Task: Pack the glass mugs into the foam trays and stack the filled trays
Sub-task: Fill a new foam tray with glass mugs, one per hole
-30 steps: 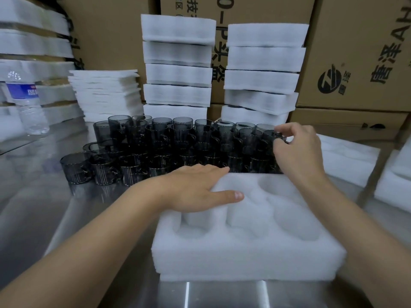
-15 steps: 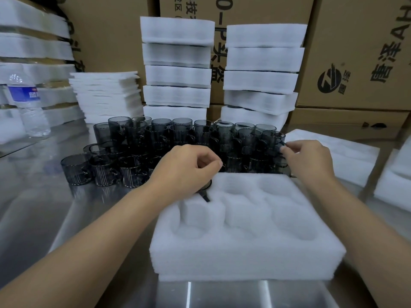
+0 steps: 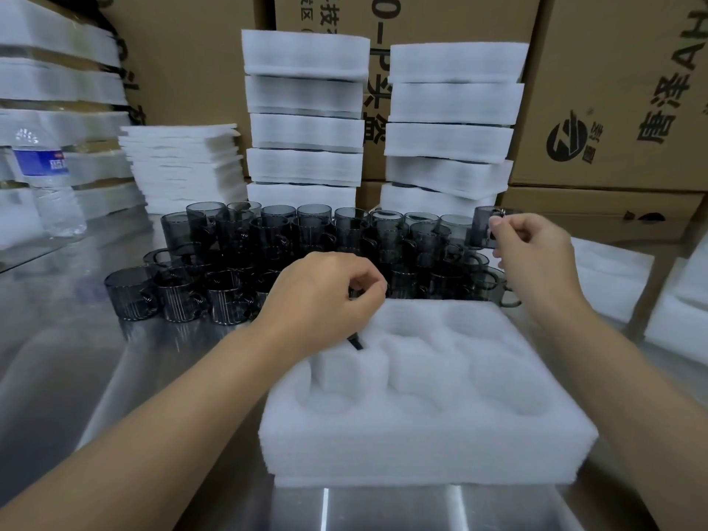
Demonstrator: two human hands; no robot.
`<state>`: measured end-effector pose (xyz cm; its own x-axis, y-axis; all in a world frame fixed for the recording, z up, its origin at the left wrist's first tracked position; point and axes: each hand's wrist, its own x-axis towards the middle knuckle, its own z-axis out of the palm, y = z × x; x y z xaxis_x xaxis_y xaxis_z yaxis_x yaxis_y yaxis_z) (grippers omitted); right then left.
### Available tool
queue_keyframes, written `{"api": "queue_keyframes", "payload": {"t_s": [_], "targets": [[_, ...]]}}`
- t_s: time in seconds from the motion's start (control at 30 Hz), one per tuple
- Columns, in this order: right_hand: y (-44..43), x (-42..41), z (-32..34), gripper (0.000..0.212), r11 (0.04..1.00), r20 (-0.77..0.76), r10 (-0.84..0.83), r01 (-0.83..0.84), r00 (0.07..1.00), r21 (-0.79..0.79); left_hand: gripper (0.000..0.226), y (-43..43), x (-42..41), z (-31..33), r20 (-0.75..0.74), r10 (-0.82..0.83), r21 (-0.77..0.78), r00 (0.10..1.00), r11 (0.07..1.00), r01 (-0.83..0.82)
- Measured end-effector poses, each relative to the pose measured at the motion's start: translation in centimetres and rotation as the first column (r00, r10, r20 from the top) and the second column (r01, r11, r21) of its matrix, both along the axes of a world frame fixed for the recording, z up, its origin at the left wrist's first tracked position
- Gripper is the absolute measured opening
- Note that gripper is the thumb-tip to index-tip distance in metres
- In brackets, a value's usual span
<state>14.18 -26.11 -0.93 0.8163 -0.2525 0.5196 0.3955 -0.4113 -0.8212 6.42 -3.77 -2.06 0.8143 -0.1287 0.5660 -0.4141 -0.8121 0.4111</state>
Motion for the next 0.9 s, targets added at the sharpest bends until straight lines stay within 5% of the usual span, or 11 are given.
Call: {"api": "queue_keyframes", "payload": {"t_s": [0.23, 0.47, 0.6, 0.9], "targets": [[3.3, -2.5, 1.1, 0.015, 0.91, 0.042, 0.384, -0.385, 0.923, 0.154, 0.016, 0.3, 0.8, -0.6, -0.098, -0.075, -0.095, 0.992, 0.993, 0.065], [4.6, -2.9, -0.2, 0.018, 0.7, -0.128, 0.708, -0.666, 0.695, 0.257, 0.042, 0.9, 2.0, -1.1, -0.276, -0.065, -0.226, 0.959, 0.974, 0.002], [4.4, -3.1, -0.2, 0.022, 0.619, -0.178, 0.785, -0.733, 0.594, 0.283, 0.048, 1.0, 2.1, -1.3, -0.281, -0.072, -0.242, 0.957, 0.97, 0.002], [4.4, -3.1, -0.6, 0.007, 0.629, -0.237, 0.772, -0.761, 0.589, 0.159, 0.054, 1.0, 1.6, -1.2, -0.162, -0.096, -0.294, 0.982, 0.955, 0.045]]}}
